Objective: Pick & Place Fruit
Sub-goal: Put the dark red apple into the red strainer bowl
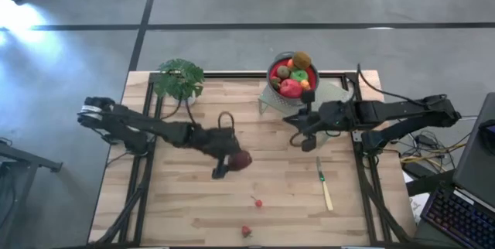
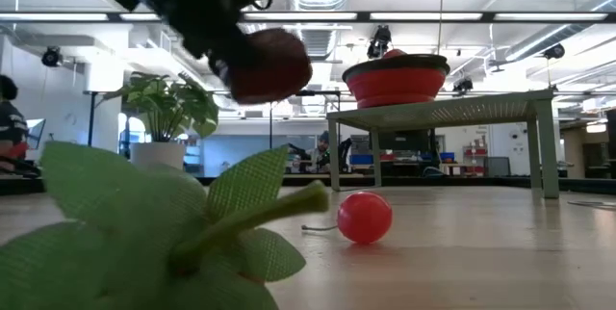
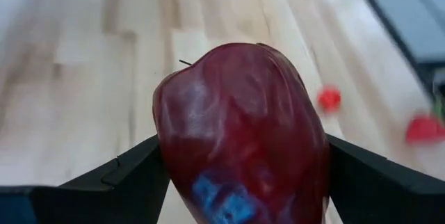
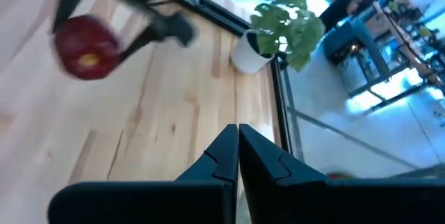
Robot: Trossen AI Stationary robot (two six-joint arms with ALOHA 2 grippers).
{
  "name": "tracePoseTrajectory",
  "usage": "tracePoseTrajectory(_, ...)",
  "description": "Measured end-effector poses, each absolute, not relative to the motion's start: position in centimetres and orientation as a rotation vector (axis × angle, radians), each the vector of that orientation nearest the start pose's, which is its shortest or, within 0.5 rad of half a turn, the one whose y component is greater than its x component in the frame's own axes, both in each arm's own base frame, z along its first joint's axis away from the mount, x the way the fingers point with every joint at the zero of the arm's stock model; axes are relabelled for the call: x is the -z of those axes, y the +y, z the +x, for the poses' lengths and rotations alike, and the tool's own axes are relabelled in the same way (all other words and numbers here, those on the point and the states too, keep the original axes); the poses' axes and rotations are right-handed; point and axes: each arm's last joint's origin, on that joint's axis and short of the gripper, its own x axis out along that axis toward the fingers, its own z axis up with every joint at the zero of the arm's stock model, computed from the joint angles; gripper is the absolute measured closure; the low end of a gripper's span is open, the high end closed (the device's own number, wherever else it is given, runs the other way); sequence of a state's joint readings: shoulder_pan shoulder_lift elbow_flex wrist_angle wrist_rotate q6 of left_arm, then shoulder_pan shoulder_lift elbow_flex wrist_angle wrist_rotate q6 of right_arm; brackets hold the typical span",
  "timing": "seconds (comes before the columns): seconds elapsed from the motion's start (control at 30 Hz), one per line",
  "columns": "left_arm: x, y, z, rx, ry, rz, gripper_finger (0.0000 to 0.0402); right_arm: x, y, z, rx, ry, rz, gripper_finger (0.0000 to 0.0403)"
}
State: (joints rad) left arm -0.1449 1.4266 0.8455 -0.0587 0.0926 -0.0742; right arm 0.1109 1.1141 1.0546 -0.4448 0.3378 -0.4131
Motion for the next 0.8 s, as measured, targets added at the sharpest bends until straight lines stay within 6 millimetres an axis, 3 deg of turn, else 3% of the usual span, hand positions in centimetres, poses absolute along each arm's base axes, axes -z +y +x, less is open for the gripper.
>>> tracePoseTrajectory(0.2, -24.2, -1.5, 30.2, 0.224, 0.472, -0.138, 0.0073, -32.5, 2.0, 23.8, 0.109, 0.505, -0.523, 0.0391)
tracePoseTrajectory(0.37, -25.3, 0.2, 30.6, 0.269, 0.370, -0.157, 0.0073, -32.4, 1.9, 23.8, 0.120, 0.513, -0.487, 0.0358)
tracePoseTrajectory(0.63, -29.7, 3.8, 31.6, 0.141, 0.229, -0.033, 0.0073, -36.1, 1.1, 21.6, 0.417, 0.630, -0.190, 0.0308)
tracePoseTrajectory(0.8, -33.4, 7.4, 31.8, 0.012, 0.132, -0.001, 0.0073, -37.3, 0.8, 19.9, 0.525, 0.710, -0.136, 0.0304)
